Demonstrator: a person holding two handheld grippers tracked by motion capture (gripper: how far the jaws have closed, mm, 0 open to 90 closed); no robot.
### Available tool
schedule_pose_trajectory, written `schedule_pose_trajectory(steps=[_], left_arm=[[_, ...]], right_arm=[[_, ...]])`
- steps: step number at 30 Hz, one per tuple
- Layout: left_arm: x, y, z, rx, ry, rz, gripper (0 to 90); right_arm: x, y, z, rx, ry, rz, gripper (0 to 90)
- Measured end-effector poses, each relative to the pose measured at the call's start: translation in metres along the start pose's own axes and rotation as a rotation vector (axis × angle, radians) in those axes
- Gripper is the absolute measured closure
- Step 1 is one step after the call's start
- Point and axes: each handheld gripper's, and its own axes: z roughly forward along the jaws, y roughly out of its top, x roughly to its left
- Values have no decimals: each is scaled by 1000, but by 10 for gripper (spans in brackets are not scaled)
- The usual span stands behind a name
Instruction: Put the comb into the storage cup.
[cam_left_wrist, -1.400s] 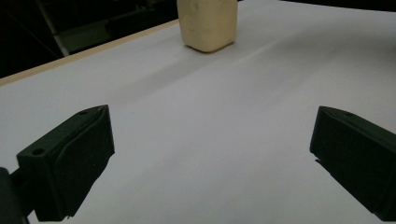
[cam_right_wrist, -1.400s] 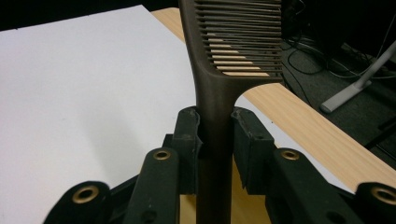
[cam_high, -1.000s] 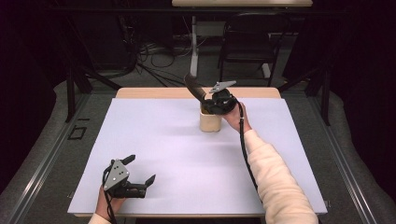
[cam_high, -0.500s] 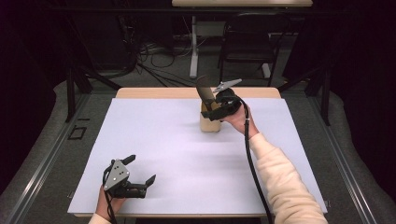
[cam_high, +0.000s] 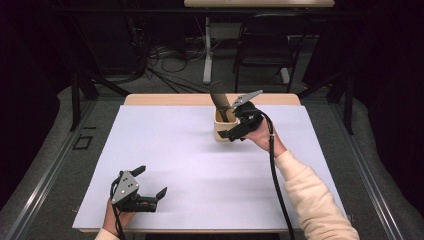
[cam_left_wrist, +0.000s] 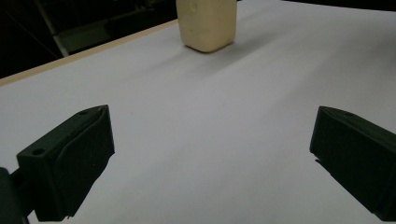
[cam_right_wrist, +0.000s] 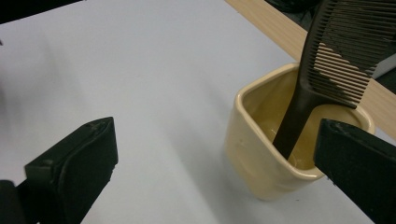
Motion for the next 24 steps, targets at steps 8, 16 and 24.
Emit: schedule_pose_trajectory(steps=[8, 16, 24], left_arm=[[0, 0, 0, 3, -3, 5, 0], [0, 0, 0, 2, -2, 2, 0], [0, 0, 0, 3, -1, 2, 0]], right_arm=[[7, -19, -15, -19, 35, 2, 0], [12, -42, -25, -30, 31, 11, 0], [20, -63, -39, -46, 46, 26, 0]])
